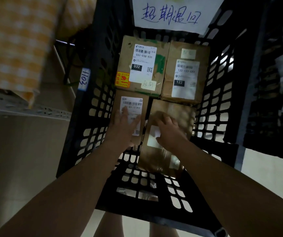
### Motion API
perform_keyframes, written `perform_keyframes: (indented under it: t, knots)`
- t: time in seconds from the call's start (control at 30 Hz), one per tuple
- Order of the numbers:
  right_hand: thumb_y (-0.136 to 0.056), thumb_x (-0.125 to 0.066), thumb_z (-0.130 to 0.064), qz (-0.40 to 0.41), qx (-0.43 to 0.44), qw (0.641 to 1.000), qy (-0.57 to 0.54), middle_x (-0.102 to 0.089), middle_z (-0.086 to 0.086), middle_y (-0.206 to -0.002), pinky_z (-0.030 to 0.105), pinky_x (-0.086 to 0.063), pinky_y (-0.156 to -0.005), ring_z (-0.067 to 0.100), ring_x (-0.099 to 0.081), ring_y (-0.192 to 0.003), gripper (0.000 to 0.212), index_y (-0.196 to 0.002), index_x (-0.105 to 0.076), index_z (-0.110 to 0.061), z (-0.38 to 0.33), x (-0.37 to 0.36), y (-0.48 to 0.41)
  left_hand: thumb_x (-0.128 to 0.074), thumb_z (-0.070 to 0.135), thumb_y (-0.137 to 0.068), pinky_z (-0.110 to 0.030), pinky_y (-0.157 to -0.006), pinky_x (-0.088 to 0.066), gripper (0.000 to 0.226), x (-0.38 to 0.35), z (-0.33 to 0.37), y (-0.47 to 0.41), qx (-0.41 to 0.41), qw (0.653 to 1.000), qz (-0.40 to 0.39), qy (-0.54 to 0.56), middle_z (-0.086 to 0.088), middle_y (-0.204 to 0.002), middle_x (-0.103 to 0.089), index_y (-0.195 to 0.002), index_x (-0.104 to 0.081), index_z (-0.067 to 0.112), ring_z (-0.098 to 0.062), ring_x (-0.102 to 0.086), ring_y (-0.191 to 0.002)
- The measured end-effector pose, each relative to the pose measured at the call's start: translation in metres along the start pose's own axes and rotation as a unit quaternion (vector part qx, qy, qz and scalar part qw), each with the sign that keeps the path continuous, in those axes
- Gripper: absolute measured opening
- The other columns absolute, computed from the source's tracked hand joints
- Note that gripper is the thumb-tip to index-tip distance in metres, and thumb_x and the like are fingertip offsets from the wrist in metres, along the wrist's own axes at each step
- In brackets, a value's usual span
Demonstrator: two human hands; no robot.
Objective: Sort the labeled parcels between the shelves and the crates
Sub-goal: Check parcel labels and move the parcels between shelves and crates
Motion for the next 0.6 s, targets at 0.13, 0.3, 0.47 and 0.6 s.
perform_keyframes:
  t: [0.13, 0.3, 0.47, 0.6]
  knots:
    - [-0.091, -0.057, -0.026, 0.014, -0.021, 1.000, 0.010, -0.023, 0.010, -0.152, 0.044, -0.044, -0.093, 0.032, -0.025, -0.136, 0.052, -0.138, -0.036, -0.020, -0.008, 0.026, 0.019, -0.057, 0.041, -0.090, -0.047, -0.111, -0.024, 0.079, 0.026, -0.001, 0.013, -0.020, 1.000, 0.005, 0.012, -0.016, -0.157, -0.002, -0.151, -0.008, 0.027, -0.036, -0.009, -0.142]
    - [-0.093, -0.051, -0.028, 0.029, -0.038, 0.999, 0.015, -0.023, 0.010, -0.155, 0.045, -0.027, -0.109, 0.033, -0.023, -0.140, 0.058, -0.145, -0.026, -0.024, -0.027, 0.081, 0.062, -0.053, 0.032, -0.093, -0.041, -0.110, -0.026, 0.066, 0.078, 0.002, 0.061, -0.046, 0.995, 0.079, 0.025, -0.015, -0.154, -0.019, -0.149, -0.019, 0.020, -0.031, -0.020, -0.139]
    - [-0.091, -0.049, -0.024, 0.099, -0.015, 0.995, 0.012, -0.035, 0.010, -0.146, 0.045, -0.025, -0.112, 0.031, -0.029, -0.136, 0.054, -0.143, -0.033, -0.019, -0.057, 0.151, 0.136, -0.057, 0.036, -0.090, -0.039, -0.106, -0.031, 0.062, 0.156, 0.002, 0.140, -0.032, 0.983, 0.182, 0.009, -0.012, -0.149, -0.030, -0.144, -0.030, 0.019, -0.029, -0.031, -0.133]
    - [-0.094, -0.040, -0.023, 0.138, 0.028, 0.989, 0.037, -0.046, 0.013, -0.135, 0.041, -0.035, -0.102, 0.031, -0.040, -0.124, 0.042, -0.134, -0.044, -0.013, -0.086, 0.198, 0.204, -0.046, 0.040, -0.096, -0.039, -0.108, -0.028, 0.057, 0.209, 0.004, 0.221, 0.015, 0.978, 0.205, 0.035, -0.008, -0.152, -0.026, -0.146, -0.027, 0.020, -0.027, -0.026, -0.137]
Point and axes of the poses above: each hand's wrist, its own y-axis away from the middle knuckle, its own x-axis out of the back of the hand, z = x × y, the point moved 4 cm from there along -y, towards the middle knuckle
